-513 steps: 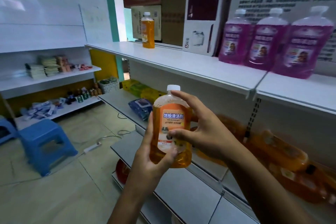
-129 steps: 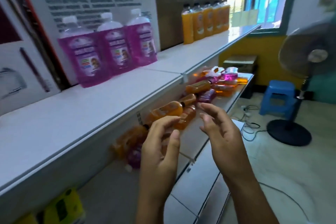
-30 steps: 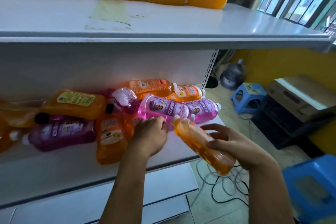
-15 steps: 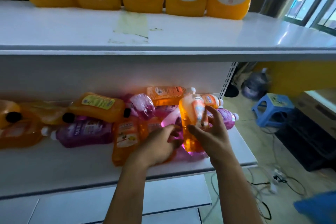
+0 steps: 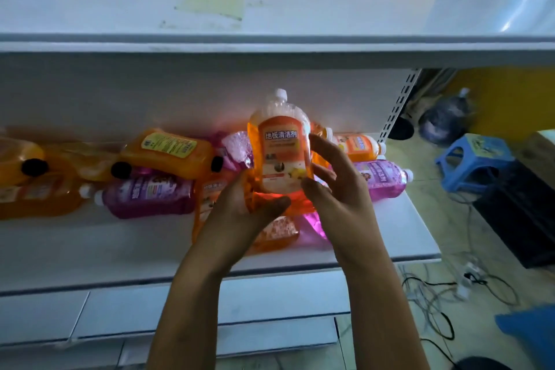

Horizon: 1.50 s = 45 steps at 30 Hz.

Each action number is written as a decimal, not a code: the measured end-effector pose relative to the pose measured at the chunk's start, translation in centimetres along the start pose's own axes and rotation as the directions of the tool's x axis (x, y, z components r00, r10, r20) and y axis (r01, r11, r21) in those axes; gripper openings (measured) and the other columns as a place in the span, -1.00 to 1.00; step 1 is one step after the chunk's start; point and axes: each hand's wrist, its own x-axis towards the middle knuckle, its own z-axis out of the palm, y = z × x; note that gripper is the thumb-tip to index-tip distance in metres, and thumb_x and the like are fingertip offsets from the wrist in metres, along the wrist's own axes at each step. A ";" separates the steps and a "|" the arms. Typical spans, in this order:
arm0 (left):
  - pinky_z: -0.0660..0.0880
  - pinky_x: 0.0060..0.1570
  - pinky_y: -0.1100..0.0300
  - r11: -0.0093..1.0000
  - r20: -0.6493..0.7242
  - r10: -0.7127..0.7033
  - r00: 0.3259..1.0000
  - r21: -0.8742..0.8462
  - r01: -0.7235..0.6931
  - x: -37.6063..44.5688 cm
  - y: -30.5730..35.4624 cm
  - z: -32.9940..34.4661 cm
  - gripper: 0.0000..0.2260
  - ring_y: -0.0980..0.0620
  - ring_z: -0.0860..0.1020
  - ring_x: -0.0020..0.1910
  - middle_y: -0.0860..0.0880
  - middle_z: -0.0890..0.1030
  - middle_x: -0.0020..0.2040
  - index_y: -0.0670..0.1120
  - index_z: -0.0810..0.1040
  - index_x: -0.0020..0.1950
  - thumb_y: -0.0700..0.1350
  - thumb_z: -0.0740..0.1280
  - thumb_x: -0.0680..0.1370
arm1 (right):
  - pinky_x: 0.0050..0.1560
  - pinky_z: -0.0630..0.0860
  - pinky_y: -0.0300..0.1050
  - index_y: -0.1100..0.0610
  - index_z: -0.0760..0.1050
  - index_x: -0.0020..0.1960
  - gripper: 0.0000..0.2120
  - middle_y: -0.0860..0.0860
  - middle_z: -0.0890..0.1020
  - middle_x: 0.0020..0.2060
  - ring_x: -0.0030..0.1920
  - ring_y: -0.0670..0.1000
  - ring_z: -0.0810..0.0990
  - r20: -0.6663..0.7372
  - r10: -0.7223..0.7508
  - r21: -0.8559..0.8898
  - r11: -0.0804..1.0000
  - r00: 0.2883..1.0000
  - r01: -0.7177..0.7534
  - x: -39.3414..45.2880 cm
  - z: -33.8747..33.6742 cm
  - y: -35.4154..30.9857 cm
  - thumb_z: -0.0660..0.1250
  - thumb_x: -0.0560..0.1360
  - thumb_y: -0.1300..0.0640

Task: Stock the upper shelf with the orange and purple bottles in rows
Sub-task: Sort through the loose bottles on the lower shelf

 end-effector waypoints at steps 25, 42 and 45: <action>0.52 0.06 0.38 0.985 -0.423 0.163 0.891 0.010 -0.175 -21.8 -0.5 -30.6 -0.27 0.25 0.52 0.29 0.31 0.50 0.34 0.38 0.19 0.51 0.04 0.48 0.47 | 0.30 0.52 -0.19 -0.24 0.12 0.52 -0.15 -0.19 0.24 0.46 0.40 -0.16 0.39 0.531 -0.206 -0.112 0.944 0.822 0.309 -5.5 36.1 -5.1 0.53 0.44 0.16; 0.58 0.10 0.17 0.963 -0.756 0.205 0.621 0.041 -0.267 -36.3 -1.6 -45.6 -0.27 0.10 0.57 0.28 0.20 0.55 0.33 0.44 0.28 0.43 0.14 0.55 0.36 | 0.19 0.61 0.02 -0.33 0.18 0.50 -0.16 -0.10 0.35 0.46 0.38 0.04 0.50 0.716 -0.333 0.280 0.942 0.613 0.186 -14.5 57.5 -8.4 0.52 0.39 0.10; 0.58 0.14 0.04 0.968 -0.825 0.177 0.537 0.047 -0.247 -37.1 -1.8 -47.6 -0.23 0.07 0.56 0.29 0.23 0.53 0.34 0.49 0.27 0.40 0.20 0.57 0.29 | 0.24 0.58 -0.01 -0.43 0.10 0.49 -0.14 -0.14 0.30 0.51 0.41 -0.03 0.46 0.770 -0.323 0.225 0.945 0.551 0.239 -14.3 60.4 -8.6 0.52 0.41 0.03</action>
